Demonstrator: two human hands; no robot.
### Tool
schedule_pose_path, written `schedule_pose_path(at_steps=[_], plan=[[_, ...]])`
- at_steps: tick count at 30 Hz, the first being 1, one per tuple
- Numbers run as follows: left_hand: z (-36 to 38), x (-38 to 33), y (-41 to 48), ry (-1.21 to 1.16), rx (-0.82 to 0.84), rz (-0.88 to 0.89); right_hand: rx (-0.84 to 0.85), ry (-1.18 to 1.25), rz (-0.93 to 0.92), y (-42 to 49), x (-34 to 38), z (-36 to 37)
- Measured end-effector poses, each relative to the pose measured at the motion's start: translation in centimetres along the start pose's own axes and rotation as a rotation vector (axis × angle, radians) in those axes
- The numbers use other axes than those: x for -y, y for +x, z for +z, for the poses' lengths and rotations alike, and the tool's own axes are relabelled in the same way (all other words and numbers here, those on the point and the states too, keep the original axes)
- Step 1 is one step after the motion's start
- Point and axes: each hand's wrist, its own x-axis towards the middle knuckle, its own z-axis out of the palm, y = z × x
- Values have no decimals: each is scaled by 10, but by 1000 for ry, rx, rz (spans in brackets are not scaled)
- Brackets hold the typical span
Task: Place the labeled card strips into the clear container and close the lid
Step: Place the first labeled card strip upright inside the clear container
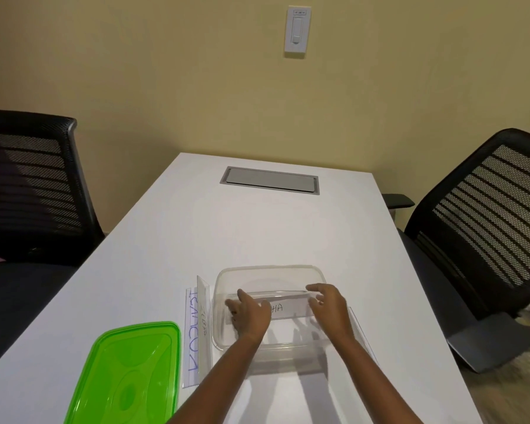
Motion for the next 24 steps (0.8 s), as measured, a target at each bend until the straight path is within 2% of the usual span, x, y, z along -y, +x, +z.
schedule_pose_path(at_steps=[3, 6, 11, 14, 17, 19, 24], plan=[[9, 4, -21, 55, -38, 194, -159, 90, -15, -17, -9, -26], [25, 14, -45, 136, -82, 439, -227, 68, 33, -34, -31, -48], [48, 30, -85, 419, -97, 874, -87, -129, 197, -57, -76, -64], [60, 42, -99, 530, -58, 1050, 8, -235, 281, -69, -88, -65], [68, 52, -111, 471, 114, 1022, 56, -302, 343, -78, -92, -64], [73, 58, -120, 431, 274, 872, 80, -317, 369, -84, -93, -63], [89, 71, -127, 404, 455, 571, 109, -354, 370, -97, -90, -61]])
